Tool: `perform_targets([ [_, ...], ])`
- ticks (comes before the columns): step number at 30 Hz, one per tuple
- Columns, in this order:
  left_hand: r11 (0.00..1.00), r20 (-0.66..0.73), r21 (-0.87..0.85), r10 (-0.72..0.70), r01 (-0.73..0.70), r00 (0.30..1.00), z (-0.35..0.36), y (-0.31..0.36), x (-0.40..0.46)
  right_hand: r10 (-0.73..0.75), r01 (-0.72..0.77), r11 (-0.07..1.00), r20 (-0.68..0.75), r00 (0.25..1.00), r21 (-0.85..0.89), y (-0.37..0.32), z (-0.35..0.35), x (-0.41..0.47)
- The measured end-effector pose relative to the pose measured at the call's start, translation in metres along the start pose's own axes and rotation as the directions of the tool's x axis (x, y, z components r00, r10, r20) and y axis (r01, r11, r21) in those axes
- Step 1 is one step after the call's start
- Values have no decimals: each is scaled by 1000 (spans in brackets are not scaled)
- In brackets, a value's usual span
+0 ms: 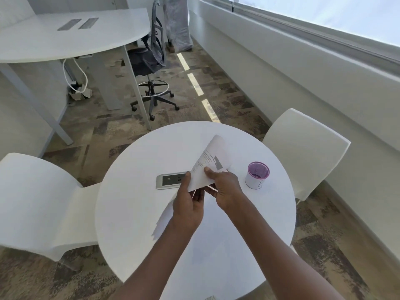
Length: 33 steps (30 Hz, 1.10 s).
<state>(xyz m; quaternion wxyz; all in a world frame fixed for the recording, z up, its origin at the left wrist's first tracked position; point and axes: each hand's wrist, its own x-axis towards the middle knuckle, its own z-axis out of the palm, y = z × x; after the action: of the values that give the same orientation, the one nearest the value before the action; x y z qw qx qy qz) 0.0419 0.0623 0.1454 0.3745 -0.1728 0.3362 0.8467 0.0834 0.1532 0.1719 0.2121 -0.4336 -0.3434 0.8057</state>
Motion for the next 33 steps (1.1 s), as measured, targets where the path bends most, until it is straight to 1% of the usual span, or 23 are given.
perform_targets([
  [3, 999, -18, 25, -37, 37, 999, 3, -2, 1, 6, -6, 1000, 2, 1000, -26, 3, -9, 5],
  [5, 999, -31, 32, -37, 38, 999, 4, -5, 2, 19, -19, 999, 7, 1000, -30, 4, -14, 9],
  [11, 986, -69, 162, 48, -36, 996, 0, -9, 11, 58, -57, 998, 39, 998, -10, 8, -33, 23],
  [16, 974, -151, 216, 101, -67, 983, -6, -9, 21, 77, -74, 994, 33, 996, -84, 9, -50, 40],
  [18, 971, -175, 227, 110, -69, 978, -9, -9, 27, 96, -95, 989, 6, 995, -111, 9, -62, 50],
  [20, 972, -185, 227, 113, -69, 976, -13, -7, 30, 86, -91, 986, -42, 995, -141, 12, -78, 59],
  [24, 972, -223, 227, 107, -55, 969, -19, -5, 33, -20, -49, 949, -213, 977, -312, 27, -121, 80],
  [26, 975, -244, 214, 113, -60, 963, -22, -5, 34, -112, -47, 871, -290, 951, -490, 39, -142, 90],
  [27, 976, -247, 209, 114, -62, 962, -23, -4, 34, -170, -53, 797, -308, 936, -601, 45, -152, 94],
  [29, 977, -253, 206, 106, -54, 962, -26, -4, 35, -264, -76, 604, -290, 920, -793, 56, -169, 101],
  [31, 979, -248, 199, 85, -35, 965, -29, -4, 35, -303, -100, 418, -242, 922, -903, 68, -180, 106],
  [33, 981, -242, 194, 63, -15, 968, -31, -4, 35, -300, -143, 273, -226, 927, -951, 79, -187, 109],
])
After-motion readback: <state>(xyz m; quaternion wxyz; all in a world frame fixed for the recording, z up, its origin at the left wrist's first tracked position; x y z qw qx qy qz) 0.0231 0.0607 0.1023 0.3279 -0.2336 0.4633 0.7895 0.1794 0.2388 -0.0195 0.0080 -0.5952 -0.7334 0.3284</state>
